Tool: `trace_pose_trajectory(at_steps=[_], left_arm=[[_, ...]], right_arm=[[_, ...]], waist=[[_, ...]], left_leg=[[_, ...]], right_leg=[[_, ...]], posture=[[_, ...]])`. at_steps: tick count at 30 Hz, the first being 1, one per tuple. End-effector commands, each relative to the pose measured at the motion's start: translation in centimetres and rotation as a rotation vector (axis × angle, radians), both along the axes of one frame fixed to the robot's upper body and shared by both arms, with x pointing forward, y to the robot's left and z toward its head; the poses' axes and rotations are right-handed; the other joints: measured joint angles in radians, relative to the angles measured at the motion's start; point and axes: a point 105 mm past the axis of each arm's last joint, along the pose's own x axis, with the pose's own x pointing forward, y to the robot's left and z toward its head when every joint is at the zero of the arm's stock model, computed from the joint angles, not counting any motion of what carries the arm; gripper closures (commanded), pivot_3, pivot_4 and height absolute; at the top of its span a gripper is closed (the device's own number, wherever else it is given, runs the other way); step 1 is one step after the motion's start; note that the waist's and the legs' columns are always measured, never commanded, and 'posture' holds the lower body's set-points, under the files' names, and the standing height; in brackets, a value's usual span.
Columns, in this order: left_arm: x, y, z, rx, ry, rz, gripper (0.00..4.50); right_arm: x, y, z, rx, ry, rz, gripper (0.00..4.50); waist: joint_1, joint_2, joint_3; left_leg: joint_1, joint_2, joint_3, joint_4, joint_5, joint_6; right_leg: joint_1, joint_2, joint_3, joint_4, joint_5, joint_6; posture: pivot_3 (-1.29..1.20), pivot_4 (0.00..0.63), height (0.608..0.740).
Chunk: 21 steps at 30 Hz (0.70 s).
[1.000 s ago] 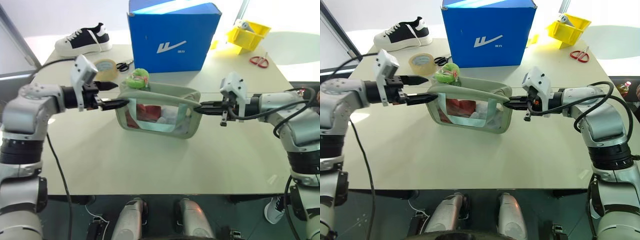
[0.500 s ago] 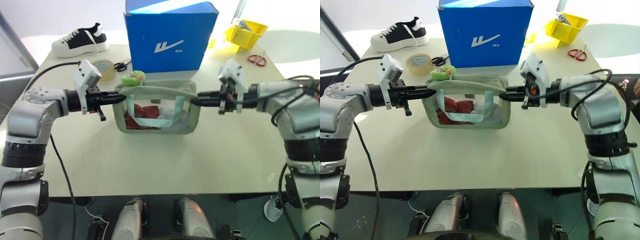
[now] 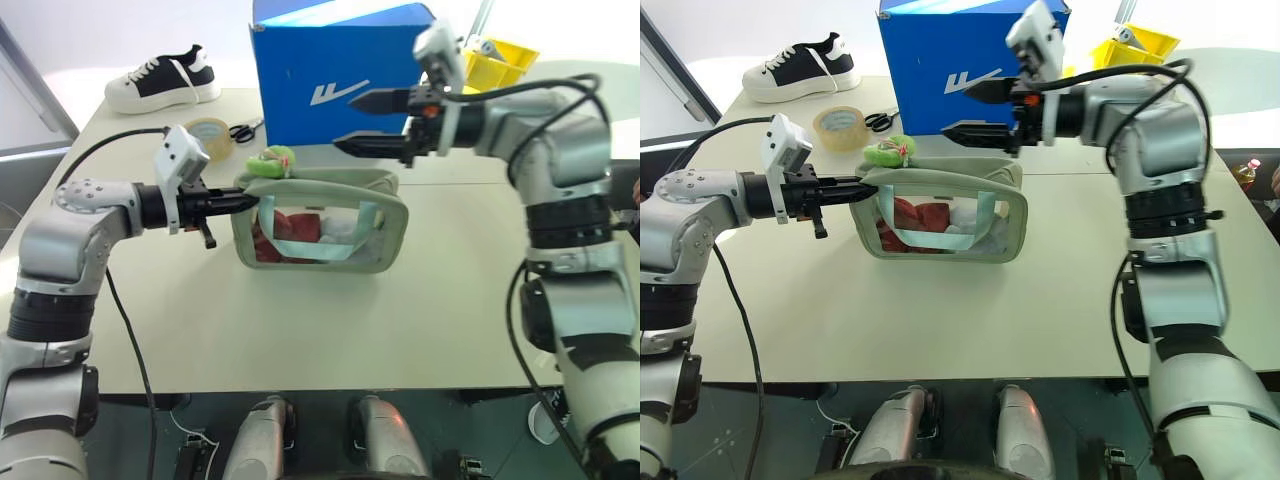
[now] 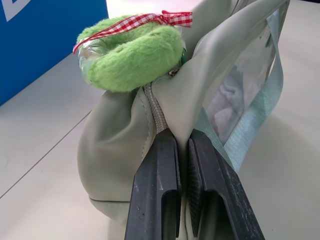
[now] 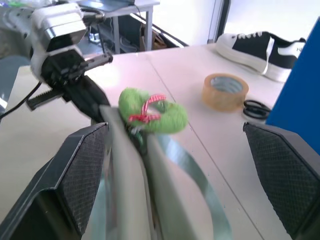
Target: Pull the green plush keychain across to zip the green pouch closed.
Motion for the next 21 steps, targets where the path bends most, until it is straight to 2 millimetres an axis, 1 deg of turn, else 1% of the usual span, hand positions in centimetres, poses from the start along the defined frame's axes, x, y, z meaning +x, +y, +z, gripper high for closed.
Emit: trace_pose_trajectory(at_steps=[1, 2, 6, 11, 16, 17, 18, 21], left_arm=[[-0.2, -0.2, 1.0, 0.005, -0.049, -0.014, 4.47], [-0.2, -0.1, 1.1, 0.005, -0.050, -0.014, 4.47], [-0.2, -0.1, 1.2, 0.007, -0.053, -0.012, 4.47], [-0.4, 0.1, 1.2, 0.007, -0.053, -0.007, 4.47], [-0.3, 0.0, 1.2, 0.007, -0.051, -0.006, 4.47], [-0.3, 0.0, 1.2, 0.006, -0.051, -0.007, 4.47], [-0.3, -0.1, 1.2, 0.005, -0.051, -0.008, 4.47], [-0.3, -0.1, 1.2, 0.002, -0.051, -0.010, 4.47]], right_arm=[[-0.2, 3.5, 0.6, 0.003, -0.065, 0.047, 0.04], [-0.3, 4.5, 0.4, 0.006, -0.065, 0.065, 0.04], [-0.5, 6.2, 0.1, 0.007, -0.063, 0.111, 0.04], [-0.6, 7.5, -0.9, -0.012, -0.045, 0.146, 0.04], [0.5, 8.4, -2.0, -0.049, -0.037, 0.100, 0.04], [0.9, 8.5, -2.3, -0.066, -0.042, 0.080, 0.55], [1.2, 8.6, -2.6, -0.084, -0.052, 0.061, 0.81], [1.6, 8.7, -3.1, -0.115, -0.063, 0.047, 2.28]], waist=[[-0.002, 0.000, 0.000], [-0.002, 0.000, 0.000], [0.002, 0.000, 0.000], [-0.003, 0.000, 0.000], [-0.003, 0.000, 0.000], [-0.003, 0.000, 0.000], [-0.003, 0.000, 0.000], [-0.004, 0.000, 0.000]], left_leg=[[0.000, 0.000, 0.000, 0.000, 0.000, 0.000], [0.000, 0.000, 0.000, 0.000, 0.000, 0.000], [0.000, -0.001, 0.000, 0.000, 0.001, 0.002], [0.000, -0.002, 0.000, -0.001, 0.000, 0.000], [0.000, -0.001, 0.000, -0.001, 0.002, 0.001], [0.000, -0.001, 0.000, -0.001, 0.002, 0.001], [0.000, -0.001, 0.000, -0.001, 0.002, 0.001], [0.000, -0.001, 0.000, -0.002, 0.004, -0.002]], right_leg=[[0.000, 0.000, 0.000, 0.000, 0.000, 0.000], [0.000, 0.000, 0.000, 0.000, 0.000, 0.000], [0.000, 0.000, 0.000, 0.001, 0.001, 0.002], [0.000, 0.000, 0.000, 0.000, 0.002, 0.003], [-0.001, 0.000, 0.000, 0.001, 0.002, 0.003], [0.000, 0.000, 0.000, 0.001, 0.002, 0.003], [-0.001, 0.001, 0.000, 0.001, 0.002, 0.003], [-0.001, 0.001, 0.000, 0.001, 0.002, 0.003]], posture=[[0.00, 0.150, 0.740], [0.00, 0.150, 0.740], [0.00, 0.150, 0.740], [0.00, 0.150, 0.740], [0.00, 0.150, 0.740], [0.00, 0.150, 0.740], [0.00, 0.150, 0.740], [0.00, 0.150, 0.740]])
